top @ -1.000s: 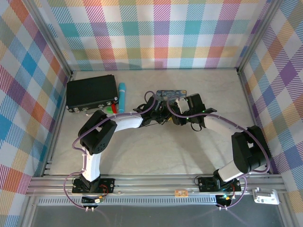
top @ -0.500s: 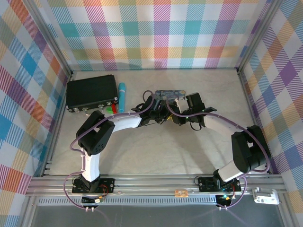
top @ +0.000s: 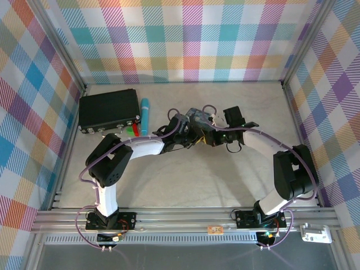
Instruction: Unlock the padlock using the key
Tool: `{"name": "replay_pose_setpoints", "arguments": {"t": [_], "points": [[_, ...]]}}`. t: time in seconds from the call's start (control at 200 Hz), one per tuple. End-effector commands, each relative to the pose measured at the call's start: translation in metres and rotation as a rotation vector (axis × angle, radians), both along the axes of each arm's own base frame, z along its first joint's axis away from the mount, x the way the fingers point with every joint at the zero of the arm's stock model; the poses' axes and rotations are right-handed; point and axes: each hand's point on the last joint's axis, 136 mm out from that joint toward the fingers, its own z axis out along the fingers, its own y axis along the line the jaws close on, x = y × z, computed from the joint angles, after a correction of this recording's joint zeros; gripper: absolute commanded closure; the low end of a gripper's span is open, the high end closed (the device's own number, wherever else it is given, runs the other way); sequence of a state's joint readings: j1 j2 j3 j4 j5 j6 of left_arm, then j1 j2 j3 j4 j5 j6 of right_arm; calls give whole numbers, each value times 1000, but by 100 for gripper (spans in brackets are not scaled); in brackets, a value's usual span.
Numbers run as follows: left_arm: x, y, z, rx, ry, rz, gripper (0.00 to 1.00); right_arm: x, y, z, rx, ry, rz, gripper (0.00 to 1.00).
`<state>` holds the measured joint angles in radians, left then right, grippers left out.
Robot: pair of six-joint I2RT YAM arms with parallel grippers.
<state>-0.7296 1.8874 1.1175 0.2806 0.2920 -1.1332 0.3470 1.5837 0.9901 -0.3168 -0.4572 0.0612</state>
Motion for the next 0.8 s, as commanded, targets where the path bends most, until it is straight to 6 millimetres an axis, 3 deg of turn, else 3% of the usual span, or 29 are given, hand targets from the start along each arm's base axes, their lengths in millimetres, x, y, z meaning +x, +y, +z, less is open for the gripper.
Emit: {"name": "replay_pose_setpoints", "arguments": {"t": [0.0, 0.21, 0.48, 0.795], "points": [[-18, -7, 11, -14, -101, -125, 100, 14, 6, 22, 135, 19, -13, 100], [-13, -8, 1, -18, -106, -109, 100, 13, 7, 17, 165, 76, -23, 100], [9, 4, -15, 71, -75, 23, 100, 5, -10, 31, 92, 2, -72, 60], [28, 2, -37, 62, -59, 162, 100, -9, -47, 22, -49, -10, -243, 55]]}}
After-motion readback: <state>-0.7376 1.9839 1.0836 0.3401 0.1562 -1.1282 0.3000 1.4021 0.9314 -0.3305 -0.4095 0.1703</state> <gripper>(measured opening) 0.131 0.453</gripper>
